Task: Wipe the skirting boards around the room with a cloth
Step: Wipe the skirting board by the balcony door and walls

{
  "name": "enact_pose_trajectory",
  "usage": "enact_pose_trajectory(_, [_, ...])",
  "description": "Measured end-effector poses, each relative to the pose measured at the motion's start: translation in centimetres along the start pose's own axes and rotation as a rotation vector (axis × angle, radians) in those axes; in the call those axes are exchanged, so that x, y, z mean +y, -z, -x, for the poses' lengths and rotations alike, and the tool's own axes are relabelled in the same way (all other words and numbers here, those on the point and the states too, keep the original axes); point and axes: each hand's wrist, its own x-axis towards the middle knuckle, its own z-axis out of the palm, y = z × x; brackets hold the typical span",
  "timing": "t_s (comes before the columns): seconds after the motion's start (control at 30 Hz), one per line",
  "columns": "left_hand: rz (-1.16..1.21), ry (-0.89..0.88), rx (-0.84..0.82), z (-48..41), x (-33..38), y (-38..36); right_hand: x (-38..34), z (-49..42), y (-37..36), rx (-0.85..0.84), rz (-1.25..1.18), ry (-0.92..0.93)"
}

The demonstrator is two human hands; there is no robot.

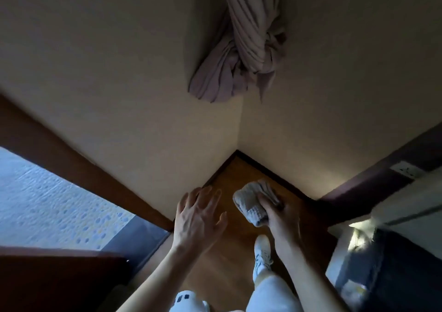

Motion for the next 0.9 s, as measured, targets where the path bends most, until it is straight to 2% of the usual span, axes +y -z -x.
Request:
enact_pose_trajectory(0.17, [-0.025,0.213,0.061,-2.3,1.1,-1.4,-3.0,-8.1,-1.2,-0.232,0.117,0.056])
enact_pose_trajectory(0.27, [-0.032,0.381,0.084,-2.6,1.6,-1.6,-4.1,-10.8,-2.7,-0.376,0.152,0.009])
enact_pose_trajectory(0.37, [-0.026,0.533,0.119,-1.7,1.9,-1.7,-4.6,-11.9,-4.7,-0.509,0.194,-0.009])
enact_pose_trajectory(0.6, [-0.035,0.798,0.089,4.0,0.7,-1.7,-3.9,-10.3,-9.6,-0.806,0.275,-0.071])
enact_pose_trajectory(0.7, [-0.037,0.871,0.079,6.5,-0.3,-2.5,-2.6,-9.2,-11.4,-0.868,0.335,-0.095])
enact_pose_trajectory(0.9, [-0.001,0.947,0.023,9.1,-2.4,-7.5,2.4,-9.5,-14.6,-0.888,0.353,-0.187])
